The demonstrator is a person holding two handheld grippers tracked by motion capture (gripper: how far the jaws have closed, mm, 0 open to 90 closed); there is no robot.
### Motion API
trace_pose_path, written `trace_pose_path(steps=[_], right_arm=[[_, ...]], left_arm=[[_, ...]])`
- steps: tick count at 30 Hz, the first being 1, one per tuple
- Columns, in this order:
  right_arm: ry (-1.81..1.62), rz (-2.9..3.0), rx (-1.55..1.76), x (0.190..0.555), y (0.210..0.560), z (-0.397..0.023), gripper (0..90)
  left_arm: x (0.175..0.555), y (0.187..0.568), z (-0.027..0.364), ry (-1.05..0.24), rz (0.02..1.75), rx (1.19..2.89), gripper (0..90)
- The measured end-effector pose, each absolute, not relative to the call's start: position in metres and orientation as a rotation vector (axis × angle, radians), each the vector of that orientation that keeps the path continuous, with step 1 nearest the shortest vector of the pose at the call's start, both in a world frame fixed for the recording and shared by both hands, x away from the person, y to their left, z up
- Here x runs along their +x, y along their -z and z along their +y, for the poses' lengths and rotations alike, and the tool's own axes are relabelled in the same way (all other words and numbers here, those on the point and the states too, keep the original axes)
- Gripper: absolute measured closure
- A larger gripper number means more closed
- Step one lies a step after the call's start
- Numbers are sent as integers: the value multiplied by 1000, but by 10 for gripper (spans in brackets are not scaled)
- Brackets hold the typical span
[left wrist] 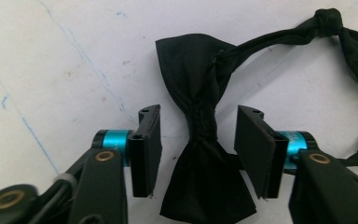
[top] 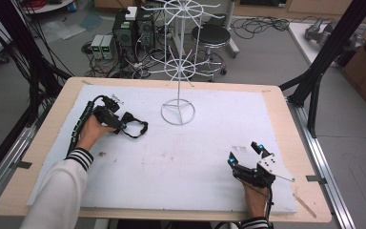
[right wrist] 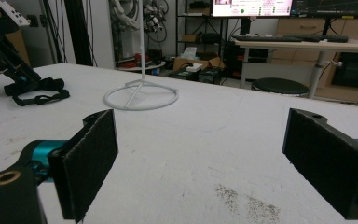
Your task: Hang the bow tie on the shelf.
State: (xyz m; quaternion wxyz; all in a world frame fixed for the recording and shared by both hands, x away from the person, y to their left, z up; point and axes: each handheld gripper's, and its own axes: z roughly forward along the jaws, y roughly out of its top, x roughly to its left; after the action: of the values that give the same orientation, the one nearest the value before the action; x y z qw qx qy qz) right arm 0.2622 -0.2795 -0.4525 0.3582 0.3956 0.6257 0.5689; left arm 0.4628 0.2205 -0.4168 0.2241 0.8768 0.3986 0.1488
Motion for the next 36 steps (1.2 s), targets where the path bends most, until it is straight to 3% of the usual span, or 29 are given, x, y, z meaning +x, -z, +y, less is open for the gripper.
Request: trace_pose_path(steps=[8, 17, 36], right_arm=[[-1467, 1612, 1024, 262, 452, -279, 94], [-1464, 1612, 1024, 262, 452, -279, 94], [-1459, 1615, 1017, 262, 452, -278, 94]], left_arm=[[462, 418, 220, -360, 1100, 2409, 618], [458, 417, 220, -389, 1105, 2407, 754], [439, 394, 223, -517, 1015, 2283, 768]])
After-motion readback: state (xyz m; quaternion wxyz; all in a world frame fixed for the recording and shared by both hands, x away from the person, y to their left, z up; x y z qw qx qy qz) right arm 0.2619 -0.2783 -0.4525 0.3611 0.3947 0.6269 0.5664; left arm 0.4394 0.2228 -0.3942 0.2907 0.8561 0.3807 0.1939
